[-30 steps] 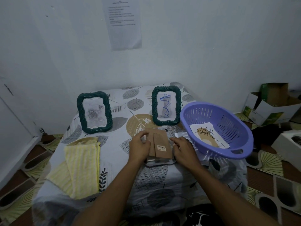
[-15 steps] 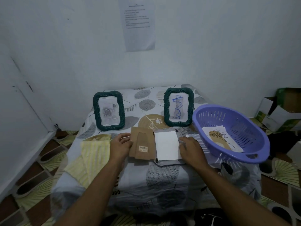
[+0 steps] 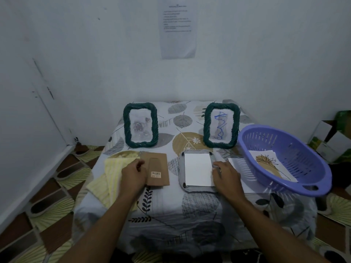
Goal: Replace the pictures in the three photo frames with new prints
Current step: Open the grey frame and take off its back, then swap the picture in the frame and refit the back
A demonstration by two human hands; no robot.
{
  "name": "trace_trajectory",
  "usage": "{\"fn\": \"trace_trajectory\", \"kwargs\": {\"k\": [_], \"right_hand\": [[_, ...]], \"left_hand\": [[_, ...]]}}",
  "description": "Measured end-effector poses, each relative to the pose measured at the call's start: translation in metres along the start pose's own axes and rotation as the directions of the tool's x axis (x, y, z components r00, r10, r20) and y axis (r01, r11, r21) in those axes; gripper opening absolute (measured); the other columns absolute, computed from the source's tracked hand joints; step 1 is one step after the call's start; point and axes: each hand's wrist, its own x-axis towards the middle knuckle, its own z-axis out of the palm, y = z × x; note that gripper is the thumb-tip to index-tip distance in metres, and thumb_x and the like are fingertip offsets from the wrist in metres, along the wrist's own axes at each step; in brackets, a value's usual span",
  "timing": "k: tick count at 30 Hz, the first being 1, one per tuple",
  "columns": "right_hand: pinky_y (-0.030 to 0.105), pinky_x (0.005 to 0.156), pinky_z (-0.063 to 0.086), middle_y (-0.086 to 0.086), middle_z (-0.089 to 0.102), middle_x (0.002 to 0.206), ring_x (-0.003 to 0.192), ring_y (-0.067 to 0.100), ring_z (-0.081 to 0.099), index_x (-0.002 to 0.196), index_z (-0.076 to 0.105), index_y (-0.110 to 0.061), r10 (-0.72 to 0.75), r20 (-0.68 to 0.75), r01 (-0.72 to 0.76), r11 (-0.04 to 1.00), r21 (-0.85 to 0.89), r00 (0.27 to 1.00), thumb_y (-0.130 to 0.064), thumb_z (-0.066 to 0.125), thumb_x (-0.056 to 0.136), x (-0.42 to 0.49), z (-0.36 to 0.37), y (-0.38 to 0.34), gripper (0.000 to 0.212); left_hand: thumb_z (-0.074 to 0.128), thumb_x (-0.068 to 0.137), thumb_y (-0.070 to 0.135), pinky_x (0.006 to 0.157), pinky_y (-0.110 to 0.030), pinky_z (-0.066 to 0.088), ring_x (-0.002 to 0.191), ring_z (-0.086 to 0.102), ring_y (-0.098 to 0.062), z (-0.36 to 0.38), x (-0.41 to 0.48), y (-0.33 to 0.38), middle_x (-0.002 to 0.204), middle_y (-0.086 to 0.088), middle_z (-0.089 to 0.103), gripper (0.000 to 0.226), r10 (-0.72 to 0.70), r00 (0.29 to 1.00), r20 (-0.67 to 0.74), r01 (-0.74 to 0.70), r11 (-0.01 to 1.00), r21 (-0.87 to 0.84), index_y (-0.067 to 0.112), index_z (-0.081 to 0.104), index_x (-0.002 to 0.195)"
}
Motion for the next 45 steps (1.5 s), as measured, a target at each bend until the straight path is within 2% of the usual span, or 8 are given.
{"fn": "trace_trajectory", "kwargs": {"k": [5,11,18,21,27,36,40,45], "right_hand": [[0.045,0.096,0.044,0.013,0.064,0.119,0.107,0.030,0.058,0.119,0.064,-0.007,-0.011,-0.060,0.015,0.998,0.061,0.998,-0.014,0.049,0.096,-0.002,-0.001,0.001,0.028],[0.043,0.096,0.045,0.012,0.064,0.120,0.107,0.030,0.059,0.119,0.065,-0.006,-0.025,-0.054,0.029,0.998,0.060,0.998,-0.008,0.050,0.093,-0.003,0.000,0.004,0.030],[0.046,0.098,0.044,0.012,0.064,0.122,0.110,0.030,0.058,0.119,0.065,-0.005,-0.024,-0.048,0.028,0.997,0.076,0.999,-0.001,0.049,0.090,-0.003,0.000,0.004,0.034],[0.045,0.099,0.043,0.011,0.063,0.122,0.110,0.029,0.058,0.120,0.064,-0.007,-0.026,-0.043,0.029,0.997,0.076,0.999,-0.004,0.049,0.091,-0.003,0.000,0.004,0.033],[0.040,0.099,0.044,0.009,0.063,0.123,0.111,0.025,0.058,0.122,0.064,-0.009,-0.032,-0.044,0.037,0.993,0.110,0.999,-0.009,0.051,0.092,-0.004,-0.002,0.007,0.032],[0.043,0.100,0.043,0.008,0.063,0.124,0.112,0.025,0.057,0.123,0.063,-0.010,-0.048,-0.048,0.053,0.993,0.109,0.998,-0.013,0.051,0.095,-0.002,0.000,0.010,0.031],[0.042,0.100,0.042,0.008,0.062,0.126,0.114,0.025,0.057,0.124,0.063,-0.011,-0.048,-0.041,0.052,0.993,0.109,0.998,-0.014,0.051,0.095,-0.003,-0.001,0.011,0.032],[0.042,0.102,0.041,0.008,0.060,0.128,0.116,0.025,0.055,0.126,0.061,-0.011,-0.050,-0.015,0.051,0.993,0.108,0.999,-0.013,0.050,0.094,-0.002,-0.002,0.009,0.033]], "left_hand": [[0.053,0.091,0.008,0.101,-0.037,0.039,0.117,0.051,-0.032,0.013,-0.001,0.004,0.127,-0.018,0.057,0.025,0.155,0.980,0.123,-0.178,0.962,0.207,0.001,0.067,0.109],[0.054,0.090,0.018,0.090,-0.041,0.045,0.102,0.056,-0.028,0.019,-0.002,0.008,0.110,-0.011,0.065,0.025,0.273,0.929,0.252,-0.336,0.905,0.260,0.004,0.065,0.108],[0.055,0.092,0.019,0.099,-0.036,0.037,0.116,0.051,-0.028,0.031,-0.006,0.025,0.120,-0.010,0.061,0.029,0.336,0.917,0.216,-0.381,0.899,0.218,0.005,0.064,0.116],[0.054,0.092,0.028,0.099,-0.036,0.037,0.118,0.050,-0.028,0.054,-0.011,0.049,0.120,-0.008,0.061,0.030,0.373,0.884,0.283,-0.428,0.888,0.166,0.009,0.067,0.111],[0.053,0.088,0.052,0.114,-0.044,0.023,0.139,0.021,-0.029,0.089,-0.019,0.065,0.149,-0.011,0.036,0.054,0.178,0.927,0.331,-0.292,0.895,0.337,0.014,0.057,0.126],[0.065,0.083,0.040,0.111,-0.042,0.027,0.135,0.025,-0.026,0.093,-0.023,0.069,0.145,-0.008,0.042,0.047,0.210,0.937,0.279,-0.287,0.919,0.272,0.018,0.060,0.124],[0.068,0.081,0.034,0.105,-0.039,0.029,0.128,0.032,-0.021,0.096,-0.025,0.072,0.137,-0.003,0.048,0.045,0.249,0.941,0.228,-0.300,0.927,0.226,0.019,0.060,0.123],[0.070,0.079,0.029,0.090,-0.038,0.038,0.105,0.047,-0.021,0.095,-0.026,0.078,0.104,0.000,0.063,0.047,0.228,0.956,0.186,-0.262,0.946,0.190,0.023,0.056,0.124]]}}
